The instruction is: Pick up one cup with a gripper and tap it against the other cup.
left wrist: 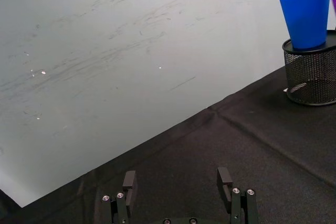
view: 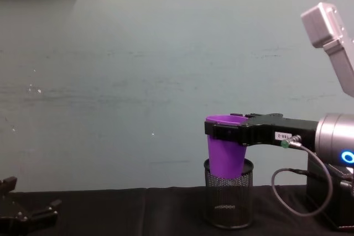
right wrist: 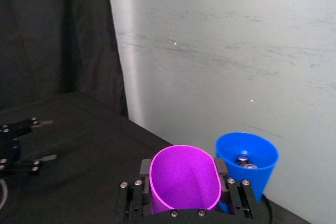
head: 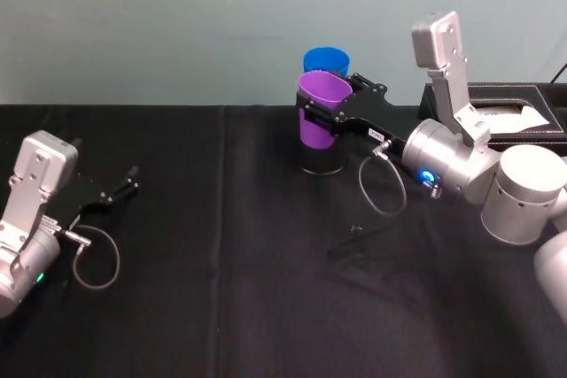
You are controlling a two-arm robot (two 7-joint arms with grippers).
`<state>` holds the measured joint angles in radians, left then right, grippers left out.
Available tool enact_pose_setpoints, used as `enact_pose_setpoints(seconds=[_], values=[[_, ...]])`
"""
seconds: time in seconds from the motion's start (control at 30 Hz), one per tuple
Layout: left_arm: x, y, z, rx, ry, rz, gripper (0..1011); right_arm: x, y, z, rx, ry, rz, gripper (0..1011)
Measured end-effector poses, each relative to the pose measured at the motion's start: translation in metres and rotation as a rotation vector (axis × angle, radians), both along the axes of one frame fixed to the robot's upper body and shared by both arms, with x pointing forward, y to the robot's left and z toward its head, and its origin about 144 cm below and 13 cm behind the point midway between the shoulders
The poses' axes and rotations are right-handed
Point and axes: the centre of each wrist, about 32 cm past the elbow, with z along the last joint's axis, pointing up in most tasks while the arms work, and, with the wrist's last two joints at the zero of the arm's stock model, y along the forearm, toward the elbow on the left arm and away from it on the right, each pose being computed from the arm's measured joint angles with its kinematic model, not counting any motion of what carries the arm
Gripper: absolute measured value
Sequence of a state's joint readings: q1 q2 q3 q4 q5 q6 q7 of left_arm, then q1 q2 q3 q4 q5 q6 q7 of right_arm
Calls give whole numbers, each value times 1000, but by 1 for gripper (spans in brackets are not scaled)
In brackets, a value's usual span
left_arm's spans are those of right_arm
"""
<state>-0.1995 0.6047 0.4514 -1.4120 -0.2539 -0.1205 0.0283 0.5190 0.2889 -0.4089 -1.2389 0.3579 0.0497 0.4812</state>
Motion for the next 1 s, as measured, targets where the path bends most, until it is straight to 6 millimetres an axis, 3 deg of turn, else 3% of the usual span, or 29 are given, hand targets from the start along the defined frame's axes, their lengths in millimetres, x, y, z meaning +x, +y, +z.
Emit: enact_pose_setpoints(seconds=[0.5, 1.0], values=[[0, 0, 0, 0, 0, 0, 1000, -47, -4, 0, 13, -52, 44, 716], [0, 0, 0, 0, 0, 0, 1000, -97, -6, -41, -48, -57, 45, 716]])
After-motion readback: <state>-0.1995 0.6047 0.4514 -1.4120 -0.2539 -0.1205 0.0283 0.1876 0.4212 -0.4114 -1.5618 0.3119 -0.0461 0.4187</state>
